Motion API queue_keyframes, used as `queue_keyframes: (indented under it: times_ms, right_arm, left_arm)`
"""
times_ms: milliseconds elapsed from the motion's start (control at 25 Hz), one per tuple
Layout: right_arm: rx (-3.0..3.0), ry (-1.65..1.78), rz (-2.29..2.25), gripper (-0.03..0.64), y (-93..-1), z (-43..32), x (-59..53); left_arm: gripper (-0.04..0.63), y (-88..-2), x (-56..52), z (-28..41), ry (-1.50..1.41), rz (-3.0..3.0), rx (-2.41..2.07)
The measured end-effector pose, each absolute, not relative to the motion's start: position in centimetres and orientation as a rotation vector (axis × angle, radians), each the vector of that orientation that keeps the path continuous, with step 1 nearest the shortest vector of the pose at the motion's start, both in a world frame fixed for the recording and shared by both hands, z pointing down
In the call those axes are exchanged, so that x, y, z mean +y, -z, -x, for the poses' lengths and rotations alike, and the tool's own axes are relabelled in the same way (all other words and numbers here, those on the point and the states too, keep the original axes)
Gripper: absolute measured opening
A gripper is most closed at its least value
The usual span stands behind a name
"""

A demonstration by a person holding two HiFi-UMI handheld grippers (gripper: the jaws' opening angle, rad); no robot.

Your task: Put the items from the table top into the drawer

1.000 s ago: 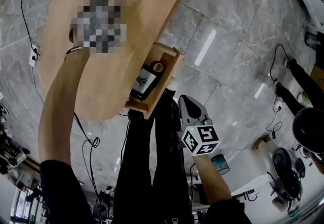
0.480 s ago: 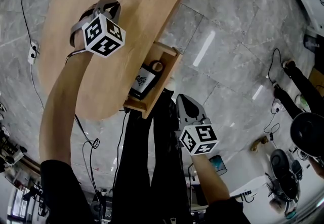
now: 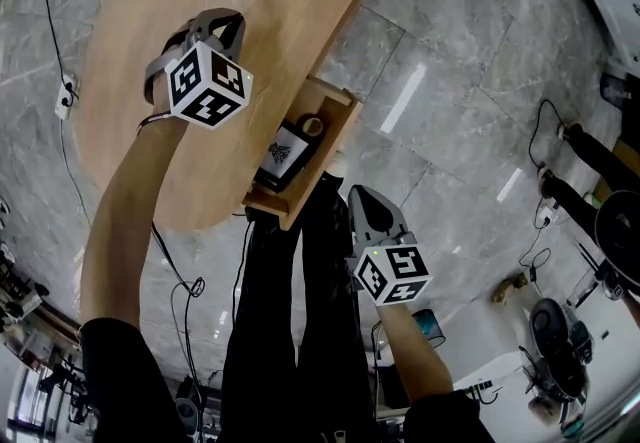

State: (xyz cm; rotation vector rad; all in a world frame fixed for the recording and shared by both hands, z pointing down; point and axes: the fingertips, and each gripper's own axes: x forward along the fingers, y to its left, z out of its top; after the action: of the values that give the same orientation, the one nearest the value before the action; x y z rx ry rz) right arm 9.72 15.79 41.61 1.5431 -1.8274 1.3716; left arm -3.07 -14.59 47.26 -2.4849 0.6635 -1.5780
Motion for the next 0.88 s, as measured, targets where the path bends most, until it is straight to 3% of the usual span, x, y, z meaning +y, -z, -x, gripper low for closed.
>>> queue_keyframes:
  times_ms: [880]
  right_arm:
    - [-1.858,-1.353,-1.507,0.009,-41.4,-9.1,19.4]
  left_arm:
    - [0.017,-44.2,-2.1,-1.9,1.442,2.732,0.551]
